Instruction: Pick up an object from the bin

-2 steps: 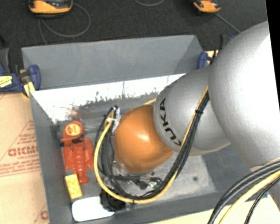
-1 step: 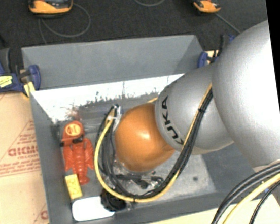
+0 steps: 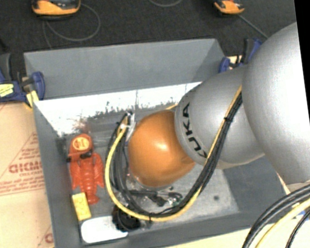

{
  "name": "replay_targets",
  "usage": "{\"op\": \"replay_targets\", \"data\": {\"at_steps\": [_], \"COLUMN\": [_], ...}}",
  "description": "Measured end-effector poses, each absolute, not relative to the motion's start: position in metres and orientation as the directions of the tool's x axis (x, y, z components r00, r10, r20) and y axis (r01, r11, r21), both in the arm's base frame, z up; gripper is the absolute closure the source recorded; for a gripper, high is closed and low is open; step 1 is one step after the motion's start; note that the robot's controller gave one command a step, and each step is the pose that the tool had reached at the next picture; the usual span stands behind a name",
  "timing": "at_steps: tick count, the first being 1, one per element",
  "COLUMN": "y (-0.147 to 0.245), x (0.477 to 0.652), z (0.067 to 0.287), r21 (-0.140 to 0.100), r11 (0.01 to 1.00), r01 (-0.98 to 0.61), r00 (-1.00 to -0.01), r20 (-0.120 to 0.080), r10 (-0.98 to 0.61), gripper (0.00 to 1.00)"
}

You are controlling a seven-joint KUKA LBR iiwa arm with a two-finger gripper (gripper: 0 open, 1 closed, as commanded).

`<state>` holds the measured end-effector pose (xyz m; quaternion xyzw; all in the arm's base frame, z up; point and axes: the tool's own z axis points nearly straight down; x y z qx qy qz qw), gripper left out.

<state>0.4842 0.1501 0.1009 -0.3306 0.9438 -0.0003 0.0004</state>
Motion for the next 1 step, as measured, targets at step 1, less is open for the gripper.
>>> {"op": "replay_targets", "data": {"at_steps": [1], "y": [0.1500], "x": [0.4844], "z": [0.1089], "r21": [-0.001], "r11": [0.782], "r01": [-0.623], "r00": [-0.782], "r20": [0.000], "r10": [-0.623], "gripper": [1.00]}}
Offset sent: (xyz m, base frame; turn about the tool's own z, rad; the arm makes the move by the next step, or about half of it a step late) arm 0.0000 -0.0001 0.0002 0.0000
